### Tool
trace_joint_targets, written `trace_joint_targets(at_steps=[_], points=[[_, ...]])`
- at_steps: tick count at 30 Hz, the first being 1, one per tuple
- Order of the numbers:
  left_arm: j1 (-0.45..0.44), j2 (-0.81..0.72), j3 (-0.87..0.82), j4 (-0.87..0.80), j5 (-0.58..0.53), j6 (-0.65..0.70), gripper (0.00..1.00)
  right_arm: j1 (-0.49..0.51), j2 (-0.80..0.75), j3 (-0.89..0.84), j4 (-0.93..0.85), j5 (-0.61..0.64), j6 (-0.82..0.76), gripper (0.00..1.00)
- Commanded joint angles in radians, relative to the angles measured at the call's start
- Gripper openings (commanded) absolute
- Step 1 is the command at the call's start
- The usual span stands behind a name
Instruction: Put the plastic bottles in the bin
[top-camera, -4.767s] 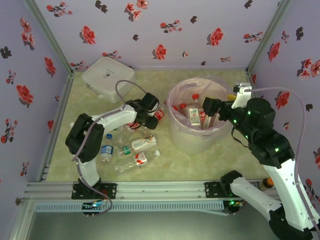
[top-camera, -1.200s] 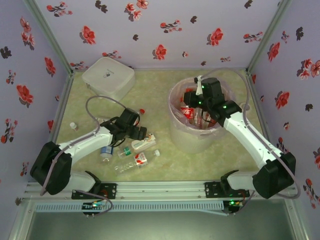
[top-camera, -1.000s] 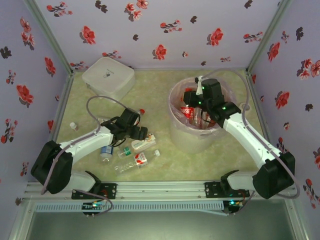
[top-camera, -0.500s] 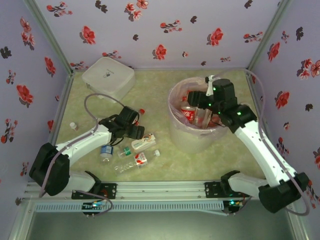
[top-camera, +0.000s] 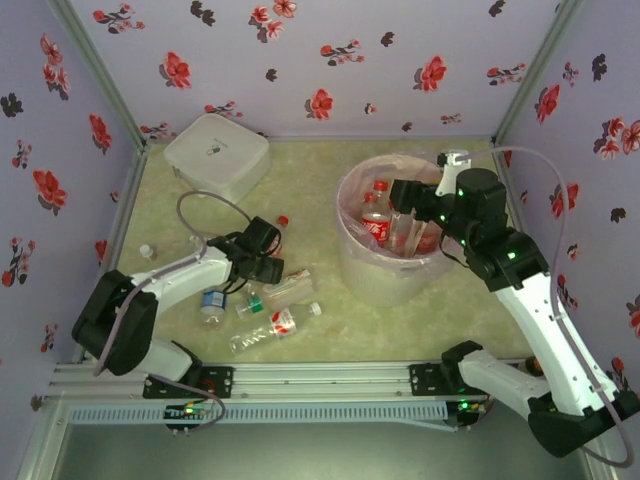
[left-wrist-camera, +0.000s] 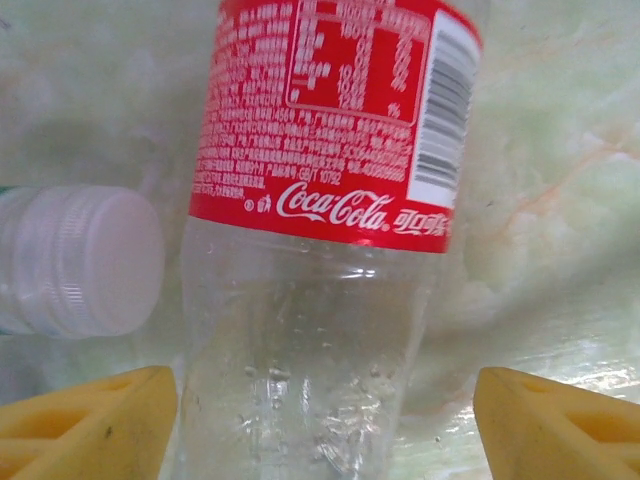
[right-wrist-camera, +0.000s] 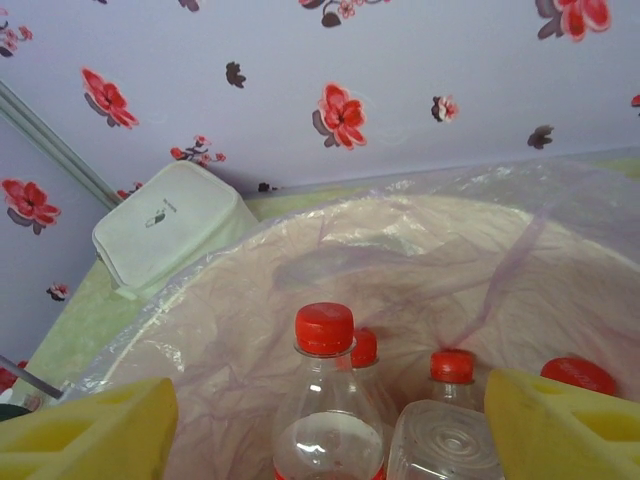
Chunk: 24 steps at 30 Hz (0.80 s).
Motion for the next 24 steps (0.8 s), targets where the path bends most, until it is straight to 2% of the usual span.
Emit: trace_joint_targets(at_steps=[1, 6, 13, 15, 18, 22, 24], points=[[0.004, 0.042, 0.013, 0.018, -0.003, -0.006, 0.72, -0.007, -0.011, -0.032, 0.024, 0.036, -0.003, 0.81], [0.002, 0.073, 0.049, 0.008, -0.002, -0.005, 0.59, -0.007, -0.005, -0.041, 0.032, 0.020, -0.004, 0.81], [0.002, 0.011, 0.093, -0.016, -0.042, 0.027, 0.49, -0.008, -0.014, -0.035, 0.027, -0.031, -0.031, 0.85], [0.002, -0.023, 0.107, -0.021, -0.056, 0.037, 0.47, -0.009, -0.021, -0.032, 0.033, -0.052, -0.040, 0.89], [0.002, -0.099, 0.114, -0.003, -0.060, 0.052, 0.41, -0.008, -0.029, -0.015, 0.028, -0.079, -0.054, 0.99], [0.001, -0.252, 0.085, 0.062, -0.025, 0.048, 0.29, -0.009, -0.055, 0.018, 0.000, -0.092, -0.079, 1.00], [-0.001, -0.329, 0.066, 0.103, 0.026, 0.047, 0.22, -0.009, -0.078, 0.011, 0.033, -0.188, -0.099, 1.00]])
